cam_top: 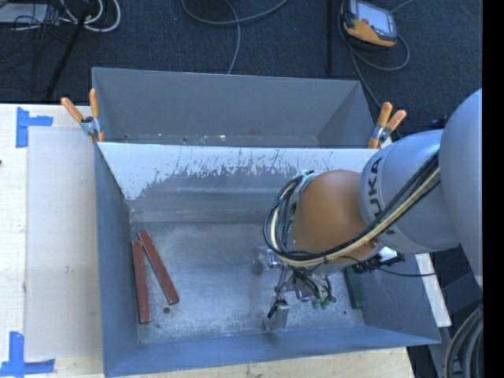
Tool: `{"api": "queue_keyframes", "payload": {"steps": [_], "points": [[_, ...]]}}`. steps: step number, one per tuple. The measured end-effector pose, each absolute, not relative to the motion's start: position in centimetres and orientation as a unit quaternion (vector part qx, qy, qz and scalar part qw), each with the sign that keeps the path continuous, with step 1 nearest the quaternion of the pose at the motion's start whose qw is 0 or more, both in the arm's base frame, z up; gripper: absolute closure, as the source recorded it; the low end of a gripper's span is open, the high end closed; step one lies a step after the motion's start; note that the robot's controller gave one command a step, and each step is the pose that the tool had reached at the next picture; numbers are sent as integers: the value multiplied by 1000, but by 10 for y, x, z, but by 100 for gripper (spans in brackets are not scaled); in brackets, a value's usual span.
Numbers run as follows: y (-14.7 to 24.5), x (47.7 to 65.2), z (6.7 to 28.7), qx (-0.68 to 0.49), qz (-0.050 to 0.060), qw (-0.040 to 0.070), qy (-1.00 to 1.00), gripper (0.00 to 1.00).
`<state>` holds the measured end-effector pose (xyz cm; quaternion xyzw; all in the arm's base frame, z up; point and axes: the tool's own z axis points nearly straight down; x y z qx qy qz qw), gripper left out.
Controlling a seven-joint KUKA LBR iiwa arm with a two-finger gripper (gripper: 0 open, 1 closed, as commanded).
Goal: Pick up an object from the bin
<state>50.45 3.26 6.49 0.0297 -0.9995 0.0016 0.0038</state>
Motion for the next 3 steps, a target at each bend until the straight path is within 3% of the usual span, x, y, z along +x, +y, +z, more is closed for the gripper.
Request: {"api": "queue_keyframes", "payload": {"steps": [1, 2, 3], "points": [[-53, 530, 70, 20, 2, -1, -1000, 0], [-136, 535, 70, 35, 2, -1, -999, 0], [-140, 475, 87, -52, 0, 1, -999, 0]]}}
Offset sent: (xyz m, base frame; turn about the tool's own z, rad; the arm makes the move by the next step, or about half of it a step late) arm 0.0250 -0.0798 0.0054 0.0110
